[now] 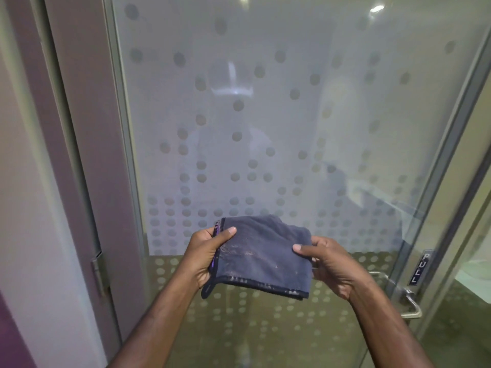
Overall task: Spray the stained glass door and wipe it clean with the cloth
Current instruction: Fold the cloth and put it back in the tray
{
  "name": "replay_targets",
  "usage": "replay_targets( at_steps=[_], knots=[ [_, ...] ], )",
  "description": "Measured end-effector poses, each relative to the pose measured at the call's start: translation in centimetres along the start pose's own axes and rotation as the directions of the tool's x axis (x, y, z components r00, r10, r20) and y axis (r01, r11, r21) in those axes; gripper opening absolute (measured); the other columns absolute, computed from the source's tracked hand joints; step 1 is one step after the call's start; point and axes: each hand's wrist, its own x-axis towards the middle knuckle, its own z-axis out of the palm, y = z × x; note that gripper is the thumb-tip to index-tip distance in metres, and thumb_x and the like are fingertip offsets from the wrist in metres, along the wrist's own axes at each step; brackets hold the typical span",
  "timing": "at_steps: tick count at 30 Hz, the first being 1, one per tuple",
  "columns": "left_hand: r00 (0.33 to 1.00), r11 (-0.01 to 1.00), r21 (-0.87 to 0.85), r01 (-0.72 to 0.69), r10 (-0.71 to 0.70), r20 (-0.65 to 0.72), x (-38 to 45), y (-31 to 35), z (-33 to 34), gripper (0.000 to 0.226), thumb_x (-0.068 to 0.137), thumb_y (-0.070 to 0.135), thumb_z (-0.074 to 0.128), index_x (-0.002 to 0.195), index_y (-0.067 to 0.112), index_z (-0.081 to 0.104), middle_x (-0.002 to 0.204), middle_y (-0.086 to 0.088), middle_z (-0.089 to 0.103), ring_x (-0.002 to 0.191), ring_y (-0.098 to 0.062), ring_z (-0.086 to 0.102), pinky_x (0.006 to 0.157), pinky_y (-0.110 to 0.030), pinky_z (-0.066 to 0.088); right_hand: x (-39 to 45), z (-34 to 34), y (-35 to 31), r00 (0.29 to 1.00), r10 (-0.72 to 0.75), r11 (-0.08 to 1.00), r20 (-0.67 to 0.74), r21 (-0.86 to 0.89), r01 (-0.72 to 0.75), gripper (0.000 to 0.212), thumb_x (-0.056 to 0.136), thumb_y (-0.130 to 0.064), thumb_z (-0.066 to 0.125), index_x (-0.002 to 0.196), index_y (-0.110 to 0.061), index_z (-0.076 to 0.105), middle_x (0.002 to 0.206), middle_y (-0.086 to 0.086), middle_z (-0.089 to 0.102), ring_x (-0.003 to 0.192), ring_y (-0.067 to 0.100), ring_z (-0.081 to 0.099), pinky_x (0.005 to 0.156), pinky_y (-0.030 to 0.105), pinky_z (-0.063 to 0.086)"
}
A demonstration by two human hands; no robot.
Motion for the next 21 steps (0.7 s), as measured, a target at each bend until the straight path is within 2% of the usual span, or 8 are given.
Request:
replay_targets(
  at_steps=[4,7,9,12,13,15,18,21],
  knots=[
    [0.988,0.999,0.046,-0.007,0.0,0.155,-0.4,2.7,0.2,0.033,0.08,0.01,0.07,0.109,-0.006,0.07,0.088,-0.02,0.074,0.071,-0.025,0.073,0.069,-0.035,0.065,-0.6,-0.9,-1.8,0.993,-0.115,0.993,-0.03,0.0,0.115,0.038,0.087,-0.021,0.072,0.11,0.01,0.071,0.097,0.019,0.075,0.094,0.034,0.065,0.076,0.036,0.052],
    [0.944,0.969,0.085,-0.231,0.202,0.261,-1.5,5.3,1.0,0.022,0.085,0.002,0.063,0.103,0.003,0.074,0.085,-0.013,0.077,0.069,-0.02,0.074,0.065,-0.029,0.063,-1.8,-1.4,-3.4,0.95,-0.312,0.947,0.007,0.083,0.31,0.028,0.083,-0.012,0.071,0.108,-0.004,0.079,0.107,0.017,0.078,0.096,0.032,0.071,0.083,0.042,0.059],
    [0.876,0.906,0.056,-0.42,0.388,0.286,-2.5,6.9,2.0,0.028,0.081,-0.004,0.06,0.097,0.01,0.079,0.088,-0.008,0.079,0.074,-0.017,0.075,0.068,-0.026,0.061,-2.8,-1.2,-4.2,0.9,-0.437,0.874,0.012,0.244,0.421,0.032,0.079,-0.001,0.064,0.104,-0.01,0.082,0.107,0.015,0.079,0.094,0.026,0.076,0.085,0.038,0.061],
    [0.778,0.797,0.117,-0.593,0.529,0.339,-3.1,7.9,2.7,0.05,0.084,-0.017,0.055,0.08,0.024,0.082,0.081,0.006,0.078,0.072,-0.007,0.069,0.067,-0.018,0.054,-3.3,-0.9,-4.8,0.856,-0.517,0.808,0.007,0.335,0.485,0.017,0.061,-0.016,0.086,0.077,-0.016,0.082,0.088,0.01,0.079,0.079,0.021,0.077,0.068,0.029,0.063],
    [0.773,0.786,0.146,-0.6,0.524,0.359,-3.0,8.0,2.8,0.057,0.085,-0.021,0.048,0.074,0.025,0.081,0.075,0.008,0.075,0.064,-0.006,0.064,0.06,-0.015,0.048,-3.4,-0.8,-5.0,0.853,-0.521,0.809,0.003,0.322,0.493,0.018,0.055,-0.017,0.09,0.068,-0.017,0.077,0.082,0.012,0.077,0.072,0.023,0.075,0.061,0.029,0.062],
    [0.773,0.79,0.16,-0.593,0.501,0.389,-2.8,7.8,2.6,0.063,0.087,-0.024,0.04,0.068,0.022,0.079,0.068,0.005,0.069,0.058,-0.011,0.055,0.053,-0.018,0.038,-3.1,-0.9,-5.0,0.846,-0.531,0.807,-0.039,0.282,0.519,0.015,0.068,-0.007,0.078,0.059,-0.014,0.067,0.071,0.014,0.069,0.059,0.024,0.068,0.049,0.027,0.056],
    [0.775,0.804,0.148,-0.576,0.48,0.41,-2.5,7.5,2.1,0.045,0.086,-0.009,0.046,0.068,0.02,0.076,0.071,-0.004,0.065,0.066,-0.029,0.046,0.059,-0.028,0.033,-2.8,-1.3,-4.5,0.843,-0.536,0.82,-0.051,0.204,0.534,0.038,0.088,0.01,0.054,0.06,-0.015,0.061,0.068,0.012,0.062,0.058,0.022,0.06,0.048,0.024,0.046],
    [0.804,0.822,0.164,-0.545,0.458,0.379,-2.0,7.2,1.5,0.036,0.084,0.0,0.048,0.068,0.018,0.075,0.071,-0.005,0.061,0.067,-0.029,0.041,0.059,-0.031,0.03,-3.1,-1.4,-4.7,0.851,-0.525,0.841,-0.009,0.148,0.52,0.017,0.079,-0.006,0.054,0.065,-0.013,0.062,0.071,0.024,0.047,0.062,0.036,0.045,0.053,0.029,0.033]
  ],
)
